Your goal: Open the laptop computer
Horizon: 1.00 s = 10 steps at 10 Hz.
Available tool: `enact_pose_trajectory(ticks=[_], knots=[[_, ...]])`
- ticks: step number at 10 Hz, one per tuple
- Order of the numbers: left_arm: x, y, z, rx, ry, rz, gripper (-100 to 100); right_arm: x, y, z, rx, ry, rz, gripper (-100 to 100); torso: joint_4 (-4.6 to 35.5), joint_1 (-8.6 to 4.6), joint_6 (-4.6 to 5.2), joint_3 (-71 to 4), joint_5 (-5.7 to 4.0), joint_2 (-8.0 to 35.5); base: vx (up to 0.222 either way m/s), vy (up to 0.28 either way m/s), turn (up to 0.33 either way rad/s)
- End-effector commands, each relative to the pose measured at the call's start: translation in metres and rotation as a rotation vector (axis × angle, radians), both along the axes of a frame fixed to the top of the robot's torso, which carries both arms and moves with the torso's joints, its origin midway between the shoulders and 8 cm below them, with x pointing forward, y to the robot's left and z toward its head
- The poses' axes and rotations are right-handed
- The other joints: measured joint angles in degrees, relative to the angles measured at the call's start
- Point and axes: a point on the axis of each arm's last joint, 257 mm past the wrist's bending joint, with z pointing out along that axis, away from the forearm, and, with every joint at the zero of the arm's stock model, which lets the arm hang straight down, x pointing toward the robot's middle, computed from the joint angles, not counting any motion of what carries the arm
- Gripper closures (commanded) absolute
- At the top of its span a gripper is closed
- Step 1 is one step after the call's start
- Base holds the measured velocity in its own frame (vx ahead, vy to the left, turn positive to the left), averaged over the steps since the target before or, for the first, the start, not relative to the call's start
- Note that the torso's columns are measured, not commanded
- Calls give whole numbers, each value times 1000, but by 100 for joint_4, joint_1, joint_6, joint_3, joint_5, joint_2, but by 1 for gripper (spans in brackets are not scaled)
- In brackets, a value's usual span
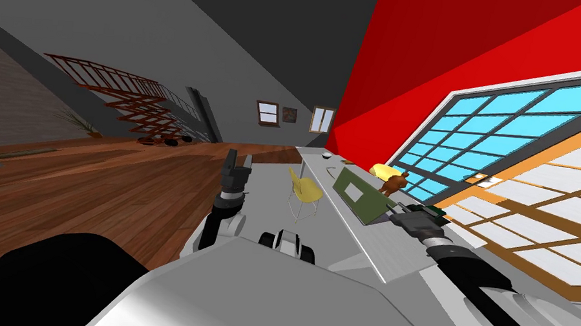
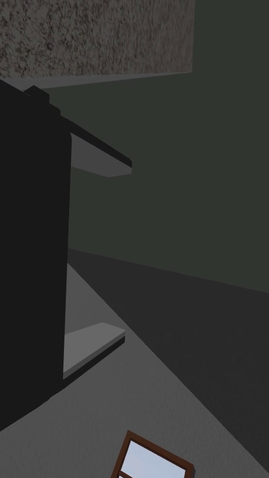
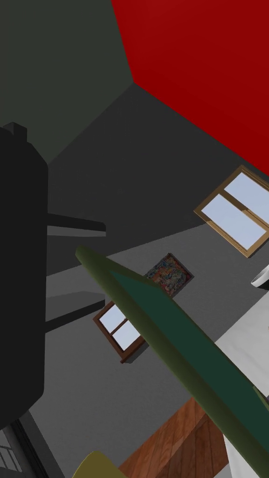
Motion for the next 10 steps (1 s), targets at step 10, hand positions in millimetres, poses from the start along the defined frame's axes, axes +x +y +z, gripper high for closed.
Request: enact_pose_trajectory(ticks=[10], knots=[[0,0,0,0,0,0,0,-1,-31,-8,303,125,-45,100,-1,2,-2,1,1,0,6,-47,33]])
